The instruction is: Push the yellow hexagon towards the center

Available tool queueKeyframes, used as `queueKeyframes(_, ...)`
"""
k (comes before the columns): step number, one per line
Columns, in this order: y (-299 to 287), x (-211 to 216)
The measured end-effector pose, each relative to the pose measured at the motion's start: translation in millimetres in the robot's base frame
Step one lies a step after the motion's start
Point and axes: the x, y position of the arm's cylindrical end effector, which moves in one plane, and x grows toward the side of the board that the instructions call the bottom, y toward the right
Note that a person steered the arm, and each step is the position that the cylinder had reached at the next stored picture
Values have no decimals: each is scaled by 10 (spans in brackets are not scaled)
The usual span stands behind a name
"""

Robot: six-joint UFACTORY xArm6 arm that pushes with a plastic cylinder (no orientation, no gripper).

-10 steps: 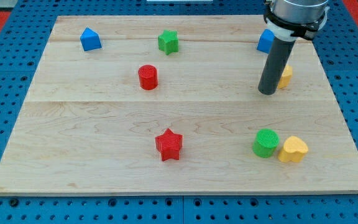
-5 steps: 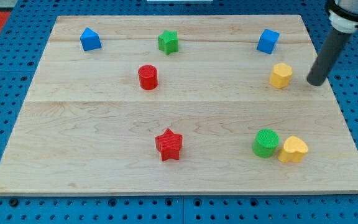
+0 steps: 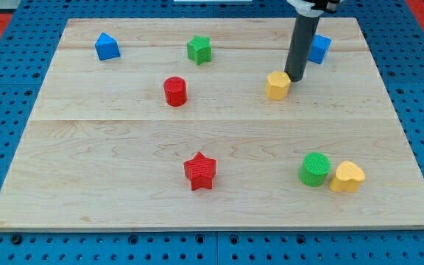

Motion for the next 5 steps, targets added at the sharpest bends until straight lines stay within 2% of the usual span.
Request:
queueKeyframes(1,-347,3)
queueKeyframes(2,-521,313)
queueKeyframes(3,-120,492)
queueKeyframes(4,-384,762)
queueKeyframes(5,-693,750)
